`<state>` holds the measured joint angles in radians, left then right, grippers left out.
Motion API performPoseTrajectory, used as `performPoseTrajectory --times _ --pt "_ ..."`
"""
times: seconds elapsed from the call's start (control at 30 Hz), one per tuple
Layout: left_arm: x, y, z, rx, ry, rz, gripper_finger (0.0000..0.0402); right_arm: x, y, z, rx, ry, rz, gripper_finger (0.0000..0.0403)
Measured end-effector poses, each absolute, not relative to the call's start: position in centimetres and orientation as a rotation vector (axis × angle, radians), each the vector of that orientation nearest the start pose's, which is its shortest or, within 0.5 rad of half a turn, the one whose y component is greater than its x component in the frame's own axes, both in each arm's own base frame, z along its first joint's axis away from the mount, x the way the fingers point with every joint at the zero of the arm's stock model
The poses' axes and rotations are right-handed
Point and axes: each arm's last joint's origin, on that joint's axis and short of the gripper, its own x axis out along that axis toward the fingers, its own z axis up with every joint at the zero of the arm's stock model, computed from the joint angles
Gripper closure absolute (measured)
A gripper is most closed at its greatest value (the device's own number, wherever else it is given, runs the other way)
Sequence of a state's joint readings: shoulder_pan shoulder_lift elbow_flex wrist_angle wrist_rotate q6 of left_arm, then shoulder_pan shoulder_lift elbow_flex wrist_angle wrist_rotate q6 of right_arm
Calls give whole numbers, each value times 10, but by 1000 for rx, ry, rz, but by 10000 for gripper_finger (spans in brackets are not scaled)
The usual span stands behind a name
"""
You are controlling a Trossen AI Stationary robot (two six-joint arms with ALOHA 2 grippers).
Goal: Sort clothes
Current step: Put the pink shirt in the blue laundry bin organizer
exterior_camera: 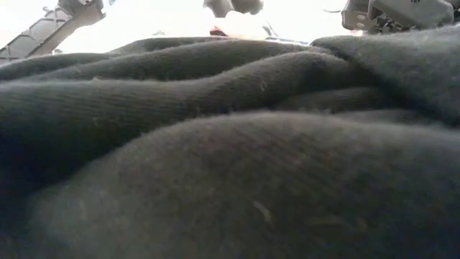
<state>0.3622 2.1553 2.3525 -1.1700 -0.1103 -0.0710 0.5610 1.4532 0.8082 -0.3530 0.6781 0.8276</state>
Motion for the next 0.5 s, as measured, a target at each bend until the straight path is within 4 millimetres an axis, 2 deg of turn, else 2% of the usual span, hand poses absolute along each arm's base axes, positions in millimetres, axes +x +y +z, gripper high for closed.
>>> performPoseTrajectory --times 0.2,0.37,0.5 --pt "395 151 376 -152 957 488 225 238 128 190 200 694 -420 285" --pt "385 139 388 -135 963 469 225 238 128 190 200 695 -419 285" --pt "375 126 410 -64 901 465 225 238 128 190 201 695 -418 285"
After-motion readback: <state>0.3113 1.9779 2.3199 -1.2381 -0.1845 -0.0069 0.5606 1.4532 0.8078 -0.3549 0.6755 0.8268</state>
